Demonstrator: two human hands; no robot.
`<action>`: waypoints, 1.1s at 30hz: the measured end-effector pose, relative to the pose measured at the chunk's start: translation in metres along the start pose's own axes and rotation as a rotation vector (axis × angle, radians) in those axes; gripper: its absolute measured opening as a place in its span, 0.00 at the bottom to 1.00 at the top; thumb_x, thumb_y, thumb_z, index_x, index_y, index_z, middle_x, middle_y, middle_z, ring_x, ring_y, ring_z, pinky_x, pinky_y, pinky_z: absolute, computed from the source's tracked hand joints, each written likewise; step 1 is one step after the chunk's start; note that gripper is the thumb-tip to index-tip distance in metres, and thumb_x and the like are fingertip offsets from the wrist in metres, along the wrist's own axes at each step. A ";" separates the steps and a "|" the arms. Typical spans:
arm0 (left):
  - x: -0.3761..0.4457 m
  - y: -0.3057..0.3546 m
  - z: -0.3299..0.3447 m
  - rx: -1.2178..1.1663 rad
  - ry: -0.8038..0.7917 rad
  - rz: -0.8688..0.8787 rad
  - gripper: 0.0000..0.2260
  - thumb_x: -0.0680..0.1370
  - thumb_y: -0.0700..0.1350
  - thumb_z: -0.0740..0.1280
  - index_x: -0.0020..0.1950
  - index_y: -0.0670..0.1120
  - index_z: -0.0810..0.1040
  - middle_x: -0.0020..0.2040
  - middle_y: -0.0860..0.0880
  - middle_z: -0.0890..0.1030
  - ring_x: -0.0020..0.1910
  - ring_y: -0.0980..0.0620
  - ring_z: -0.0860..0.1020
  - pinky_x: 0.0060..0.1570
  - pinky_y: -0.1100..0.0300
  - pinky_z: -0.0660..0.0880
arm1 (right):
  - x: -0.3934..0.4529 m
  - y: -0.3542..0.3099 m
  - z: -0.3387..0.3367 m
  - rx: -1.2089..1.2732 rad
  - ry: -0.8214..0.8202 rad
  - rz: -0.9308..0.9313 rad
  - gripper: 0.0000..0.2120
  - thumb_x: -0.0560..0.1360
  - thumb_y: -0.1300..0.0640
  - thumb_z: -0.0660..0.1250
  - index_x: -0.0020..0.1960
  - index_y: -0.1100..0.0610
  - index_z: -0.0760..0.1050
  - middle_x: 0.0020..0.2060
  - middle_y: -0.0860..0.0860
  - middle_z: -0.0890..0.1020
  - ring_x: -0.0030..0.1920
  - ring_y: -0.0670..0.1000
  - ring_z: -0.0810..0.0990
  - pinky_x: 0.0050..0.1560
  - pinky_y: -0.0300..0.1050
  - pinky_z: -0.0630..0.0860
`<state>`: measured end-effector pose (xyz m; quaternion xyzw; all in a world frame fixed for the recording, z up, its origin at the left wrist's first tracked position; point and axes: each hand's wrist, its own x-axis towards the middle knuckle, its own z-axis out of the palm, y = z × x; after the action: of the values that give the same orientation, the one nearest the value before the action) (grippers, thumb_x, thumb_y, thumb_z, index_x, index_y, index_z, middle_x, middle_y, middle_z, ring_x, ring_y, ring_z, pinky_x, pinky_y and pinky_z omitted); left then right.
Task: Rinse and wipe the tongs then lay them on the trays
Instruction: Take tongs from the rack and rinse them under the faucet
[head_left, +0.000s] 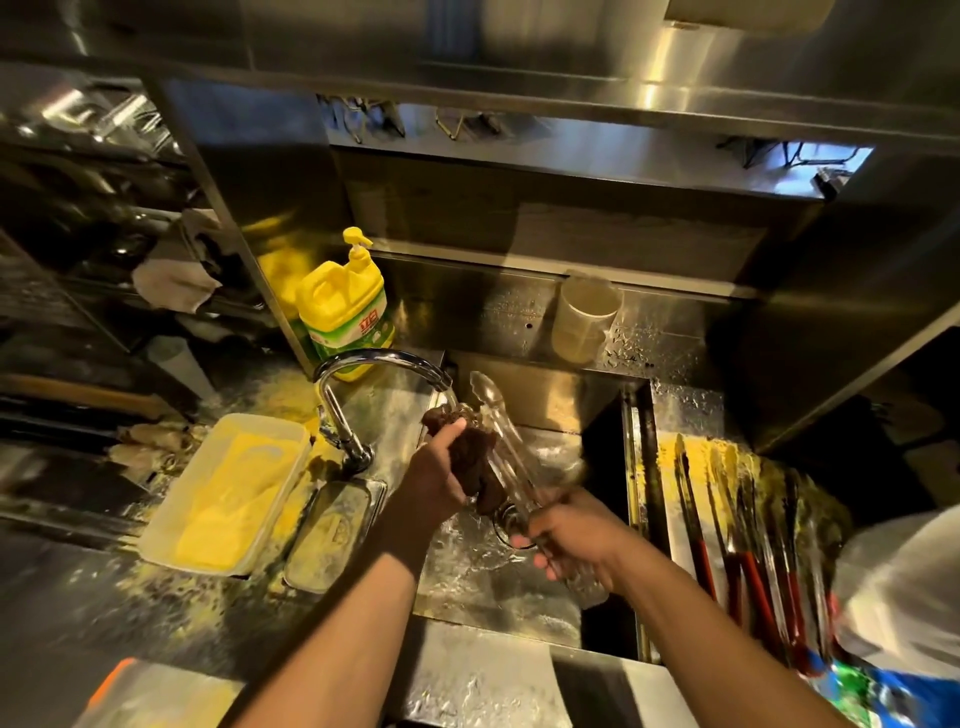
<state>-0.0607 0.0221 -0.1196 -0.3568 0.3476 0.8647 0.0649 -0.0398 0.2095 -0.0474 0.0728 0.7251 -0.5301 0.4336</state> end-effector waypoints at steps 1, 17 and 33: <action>0.000 -0.002 0.003 0.014 -0.005 0.025 0.17 0.82 0.45 0.63 0.68 0.39 0.73 0.55 0.38 0.80 0.52 0.39 0.80 0.54 0.45 0.79 | -0.001 -0.001 0.006 -0.005 -0.005 -0.006 0.11 0.75 0.68 0.65 0.57 0.60 0.74 0.33 0.54 0.84 0.25 0.49 0.77 0.25 0.42 0.75; 0.025 0.013 0.026 0.222 0.191 0.004 0.11 0.77 0.40 0.70 0.58 0.40 0.75 0.47 0.38 0.84 0.40 0.42 0.85 0.35 0.49 0.82 | -0.011 -0.012 0.018 0.014 0.048 -0.004 0.02 0.75 0.67 0.65 0.46 0.64 0.76 0.26 0.52 0.79 0.22 0.49 0.75 0.23 0.41 0.74; 0.040 0.020 0.016 0.227 0.367 0.092 0.22 0.76 0.42 0.73 0.67 0.38 0.70 0.58 0.35 0.80 0.49 0.38 0.82 0.43 0.43 0.81 | -0.016 -0.008 -0.013 -0.194 0.009 0.002 0.03 0.73 0.66 0.67 0.46 0.61 0.78 0.28 0.52 0.80 0.22 0.48 0.77 0.24 0.41 0.73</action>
<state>-0.1066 0.0122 -0.1263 -0.4824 0.4646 0.7426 0.0006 -0.0420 0.2230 -0.0301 0.0336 0.7749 -0.4565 0.4360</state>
